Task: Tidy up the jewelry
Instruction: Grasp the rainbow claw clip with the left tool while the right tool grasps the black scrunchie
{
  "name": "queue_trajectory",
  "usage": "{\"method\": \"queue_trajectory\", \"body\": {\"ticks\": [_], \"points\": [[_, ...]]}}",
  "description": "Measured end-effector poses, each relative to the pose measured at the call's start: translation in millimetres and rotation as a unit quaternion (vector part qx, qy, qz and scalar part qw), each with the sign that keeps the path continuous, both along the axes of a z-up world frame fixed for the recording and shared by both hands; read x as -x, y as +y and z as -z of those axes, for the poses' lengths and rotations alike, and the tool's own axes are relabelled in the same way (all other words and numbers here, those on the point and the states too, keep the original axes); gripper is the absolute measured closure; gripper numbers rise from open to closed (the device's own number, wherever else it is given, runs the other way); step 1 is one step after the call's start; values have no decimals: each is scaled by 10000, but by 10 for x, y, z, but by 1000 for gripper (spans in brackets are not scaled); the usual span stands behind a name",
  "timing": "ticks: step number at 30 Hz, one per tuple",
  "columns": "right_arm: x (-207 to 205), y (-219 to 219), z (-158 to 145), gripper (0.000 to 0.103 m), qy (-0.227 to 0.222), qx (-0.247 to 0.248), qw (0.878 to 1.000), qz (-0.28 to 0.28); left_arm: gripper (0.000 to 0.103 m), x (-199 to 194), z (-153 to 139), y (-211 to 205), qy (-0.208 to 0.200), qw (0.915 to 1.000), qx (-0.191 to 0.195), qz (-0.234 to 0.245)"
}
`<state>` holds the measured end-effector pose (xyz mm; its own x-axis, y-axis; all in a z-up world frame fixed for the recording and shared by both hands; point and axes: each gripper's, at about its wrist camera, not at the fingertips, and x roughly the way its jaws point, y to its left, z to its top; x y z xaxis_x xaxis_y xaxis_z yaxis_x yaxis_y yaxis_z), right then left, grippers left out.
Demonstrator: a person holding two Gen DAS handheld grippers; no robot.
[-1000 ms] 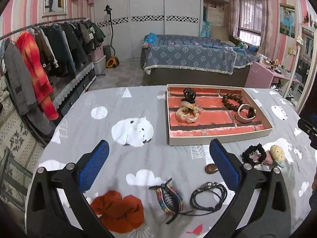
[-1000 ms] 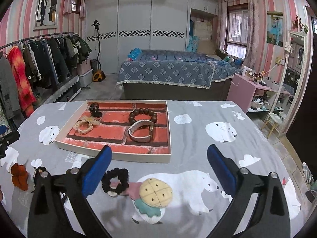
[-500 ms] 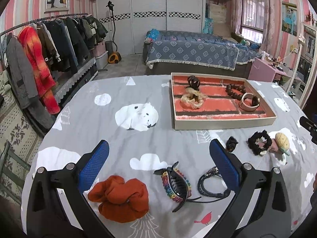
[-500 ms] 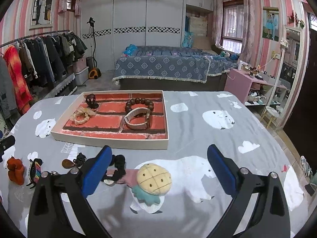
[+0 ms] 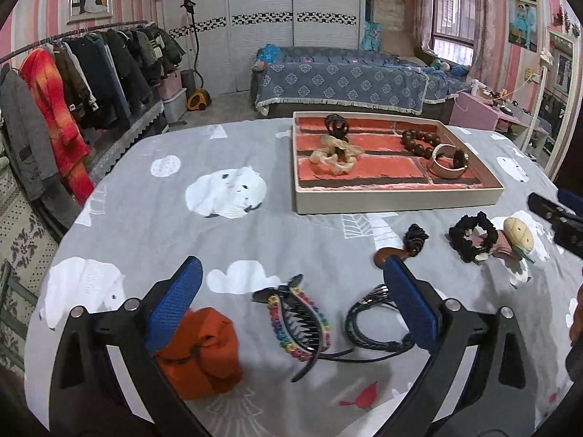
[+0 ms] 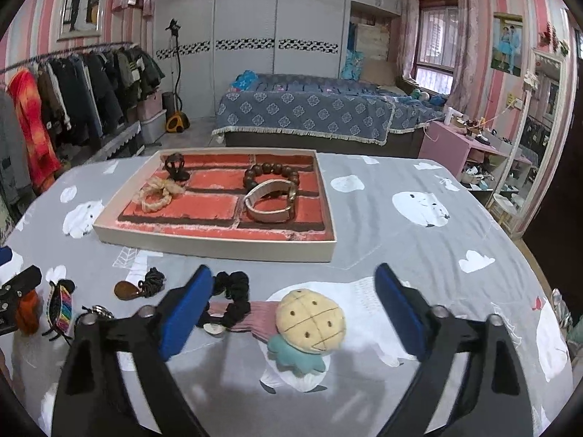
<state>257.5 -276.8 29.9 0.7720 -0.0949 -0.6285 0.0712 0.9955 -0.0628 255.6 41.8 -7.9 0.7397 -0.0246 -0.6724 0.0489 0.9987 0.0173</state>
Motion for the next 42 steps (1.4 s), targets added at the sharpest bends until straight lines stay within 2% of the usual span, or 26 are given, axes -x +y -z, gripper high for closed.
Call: {"method": "queue_trajectory", "body": {"ticks": [13, 22, 30, 32, 37, 42], "points": [[-288, 166, 307, 44, 438, -118, 9988, -172, 22, -129, 293, -73, 359, 9993, -61, 18], [-428, 259, 503, 50, 623, 2, 9978, -229, 29, -210, 516, -37, 614, 9981, -91, -43], [-519, 302, 632, 54, 730, 132, 9970, -208, 30, -233, 605, -54, 696, 9973, -234, -36], [-542, 301, 641, 58, 748, 143, 9969, -198, 33, -238, 607, -54, 698, 9973, -229, -38], [-569, 286, 670, 78, 827, 136, 9963, -164, 53, -278, 631, -25, 793, 9967, -140, -52], [-567, 236, 677, 88, 831, 30, 9965, -100, 56, -277, 634, -25, 779, 9969, -131, -50]]}}
